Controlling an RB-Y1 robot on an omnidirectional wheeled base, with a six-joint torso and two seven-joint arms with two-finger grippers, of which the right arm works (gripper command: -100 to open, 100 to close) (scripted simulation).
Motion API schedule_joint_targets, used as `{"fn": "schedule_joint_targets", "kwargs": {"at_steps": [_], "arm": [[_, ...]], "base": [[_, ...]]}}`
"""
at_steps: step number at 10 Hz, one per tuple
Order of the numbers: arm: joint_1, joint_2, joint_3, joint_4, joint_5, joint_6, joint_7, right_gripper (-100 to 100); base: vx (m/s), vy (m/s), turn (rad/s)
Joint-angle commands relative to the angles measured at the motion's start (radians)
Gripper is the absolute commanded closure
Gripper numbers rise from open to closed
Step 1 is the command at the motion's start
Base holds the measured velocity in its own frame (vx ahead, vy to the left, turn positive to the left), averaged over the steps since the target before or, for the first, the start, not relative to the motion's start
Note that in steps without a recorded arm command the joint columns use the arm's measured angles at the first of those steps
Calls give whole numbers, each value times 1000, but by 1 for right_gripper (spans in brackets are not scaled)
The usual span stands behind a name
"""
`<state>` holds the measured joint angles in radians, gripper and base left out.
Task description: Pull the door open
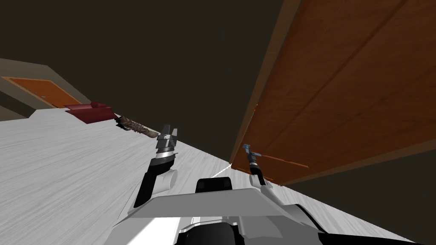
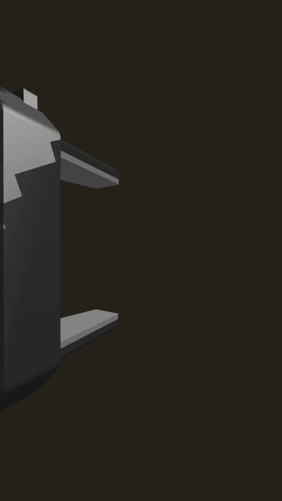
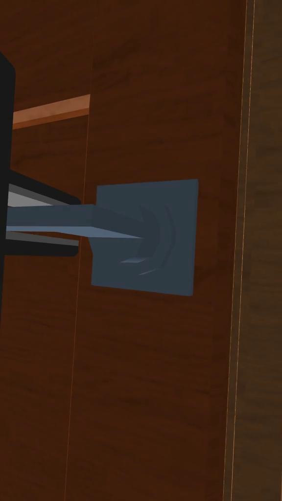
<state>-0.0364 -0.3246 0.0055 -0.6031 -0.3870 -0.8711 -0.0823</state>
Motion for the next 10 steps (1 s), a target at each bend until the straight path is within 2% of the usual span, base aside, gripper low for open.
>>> {"fn": "schedule_joint_targets", "kwargs": {"at_steps": [1,5,6,7,10], "arm": [[4,-9,16,1,10,-8,-19,100],[19,-31,53,-7,31,-21,-60,100],[17,-27,49,-8,29,-16,-53,100],[30,-37,69,-12,36,-26,-70,100],[50,-59,100,-22,47,-47,-100,100]], "base": [[-216,-38,109],[-218,-33,101],[-91,-7,26],[-136,-21,102],[-217,-34,104]]}}
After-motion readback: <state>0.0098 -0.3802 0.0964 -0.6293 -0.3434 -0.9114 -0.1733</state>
